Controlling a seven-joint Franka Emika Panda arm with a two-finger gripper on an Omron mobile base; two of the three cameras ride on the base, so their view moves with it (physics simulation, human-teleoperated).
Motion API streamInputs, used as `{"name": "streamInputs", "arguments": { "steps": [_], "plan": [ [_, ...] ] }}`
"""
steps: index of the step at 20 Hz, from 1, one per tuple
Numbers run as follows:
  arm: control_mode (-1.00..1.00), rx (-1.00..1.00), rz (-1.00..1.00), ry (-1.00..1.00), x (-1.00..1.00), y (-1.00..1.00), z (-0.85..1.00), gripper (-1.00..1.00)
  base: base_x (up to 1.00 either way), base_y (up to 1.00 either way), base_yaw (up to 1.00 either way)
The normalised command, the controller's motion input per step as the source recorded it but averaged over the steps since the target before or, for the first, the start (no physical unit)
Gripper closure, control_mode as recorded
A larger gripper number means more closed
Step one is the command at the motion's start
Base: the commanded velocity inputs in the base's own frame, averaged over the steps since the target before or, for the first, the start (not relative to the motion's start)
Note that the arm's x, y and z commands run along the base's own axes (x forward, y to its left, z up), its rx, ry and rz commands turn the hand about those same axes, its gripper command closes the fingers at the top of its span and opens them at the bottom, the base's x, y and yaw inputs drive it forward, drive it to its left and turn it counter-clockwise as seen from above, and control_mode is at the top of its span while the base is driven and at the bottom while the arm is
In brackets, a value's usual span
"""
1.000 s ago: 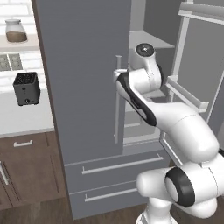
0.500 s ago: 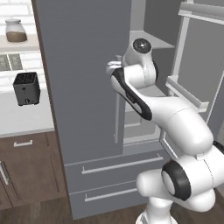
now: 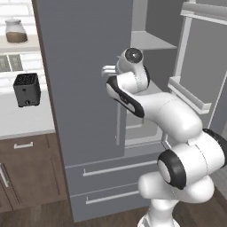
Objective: Take the strawberry from the fridge and place it on top of the pancake, located on the dining counter.
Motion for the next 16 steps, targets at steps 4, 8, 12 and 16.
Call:
{"name": "streamInputs", "arguments": {
  "steps": [4, 8, 12, 16],
  "plan": [
    [-1.00, -0.03, 0.00, 0.00, 0.47, 0.01, -0.15, -1.00, 0.00, 0.00, 0.00],
    [-1.00, -0.01, 0.00, -0.02, 0.31, -0.04, -0.01, -1.00, 0.00, 0.00, 0.00],
    [-1.00, 0.00, 0.00, -0.01, 0.13, 0.00, 0.00, 1.00, 0.00, 0.00, 0.00],
    [-1.00, 0.00, 0.00, 0.00, -0.01, 0.00, 0.00, 1.00, 0.00, 0.00, 0.00]
  ]
}}
